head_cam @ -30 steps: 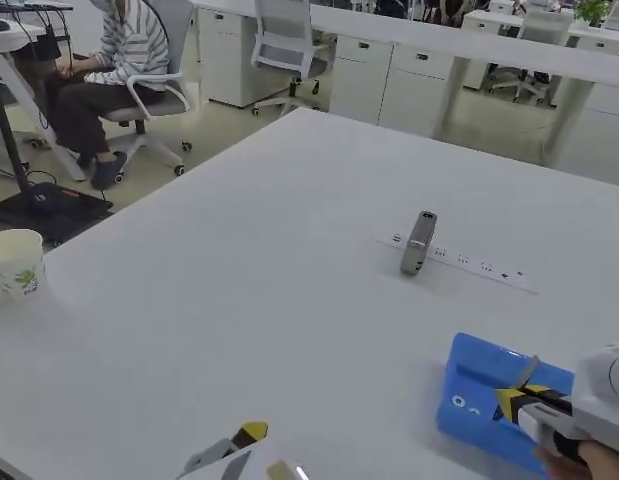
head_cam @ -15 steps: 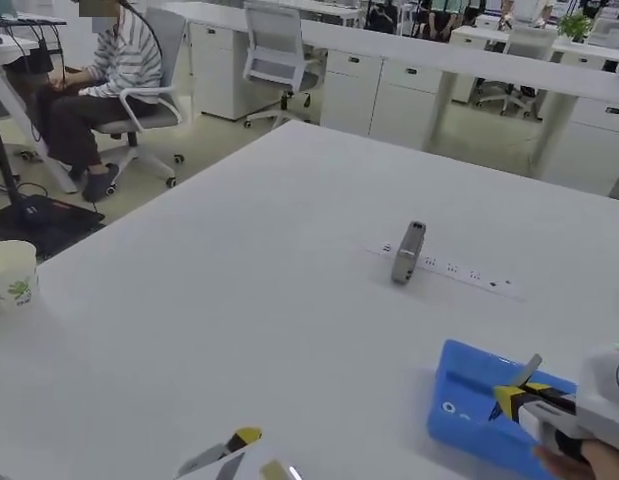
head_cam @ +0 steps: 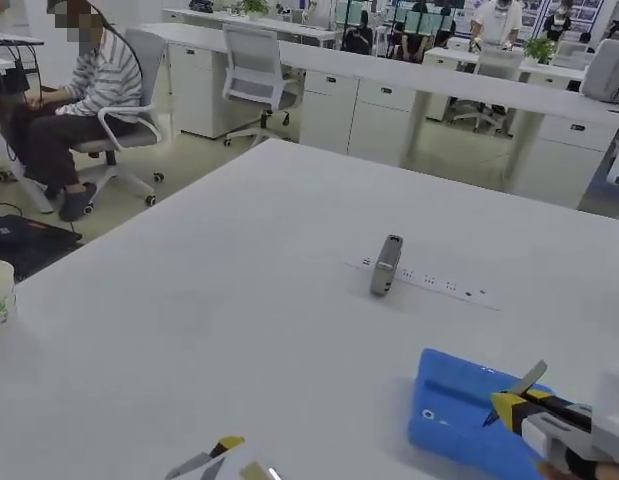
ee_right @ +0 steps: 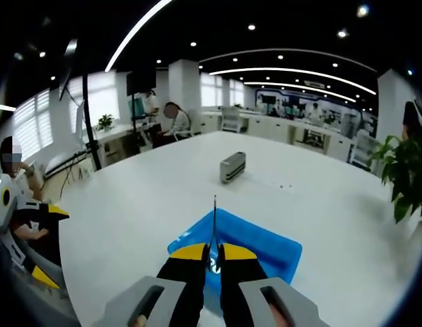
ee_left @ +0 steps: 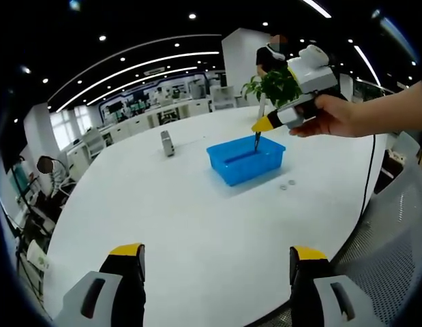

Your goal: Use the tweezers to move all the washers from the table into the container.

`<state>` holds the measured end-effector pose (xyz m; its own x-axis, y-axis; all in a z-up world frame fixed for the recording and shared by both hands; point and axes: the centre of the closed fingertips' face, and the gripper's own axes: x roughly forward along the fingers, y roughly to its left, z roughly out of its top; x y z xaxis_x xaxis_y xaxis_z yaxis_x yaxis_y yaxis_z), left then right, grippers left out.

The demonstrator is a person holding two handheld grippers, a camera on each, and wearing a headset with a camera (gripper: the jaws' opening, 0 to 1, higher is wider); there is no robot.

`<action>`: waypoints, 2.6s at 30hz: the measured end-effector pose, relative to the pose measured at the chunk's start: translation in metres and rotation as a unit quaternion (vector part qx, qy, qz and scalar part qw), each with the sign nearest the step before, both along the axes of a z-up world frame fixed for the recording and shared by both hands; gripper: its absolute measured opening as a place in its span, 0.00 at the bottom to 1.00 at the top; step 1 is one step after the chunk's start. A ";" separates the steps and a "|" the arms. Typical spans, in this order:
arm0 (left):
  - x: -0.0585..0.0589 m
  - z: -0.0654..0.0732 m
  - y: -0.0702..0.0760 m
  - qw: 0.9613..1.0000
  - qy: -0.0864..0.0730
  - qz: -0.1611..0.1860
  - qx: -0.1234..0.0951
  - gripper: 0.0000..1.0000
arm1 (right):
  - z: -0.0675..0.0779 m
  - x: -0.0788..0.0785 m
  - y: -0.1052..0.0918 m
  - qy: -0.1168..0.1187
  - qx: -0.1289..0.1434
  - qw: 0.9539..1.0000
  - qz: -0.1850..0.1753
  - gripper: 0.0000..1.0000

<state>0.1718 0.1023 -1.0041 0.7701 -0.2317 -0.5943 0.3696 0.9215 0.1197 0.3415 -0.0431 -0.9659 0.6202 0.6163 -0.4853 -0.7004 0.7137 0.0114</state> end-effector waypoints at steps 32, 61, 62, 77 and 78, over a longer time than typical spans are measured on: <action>0.000 0.000 -0.001 1.000 0.000 -0.003 -0.002 0.88 | -0.036 -0.053 -0.021 0.051 0.003 0.999 -0.016 0.03; -0.002 -0.005 0.000 1.000 0.013 -0.004 0.010 0.86 | -0.071 -0.053 -0.032 0.081 -0.018 0.996 -0.024 0.03; -0.002 -0.005 0.000 1.000 0.013 -0.004 0.010 0.86 | -0.072 -0.053 -0.033 0.080 -0.019 0.996 -0.025 0.03; -0.002 -0.007 0.000 1.000 0.015 -0.007 0.013 0.85 | -0.069 -0.053 -0.031 0.081 -0.013 0.996 -0.030 0.03; -0.002 -0.007 0.000 1.000 0.015 -0.007 0.013 0.85 | -0.069 -0.053 -0.031 0.082 -0.013 0.996 -0.030 0.03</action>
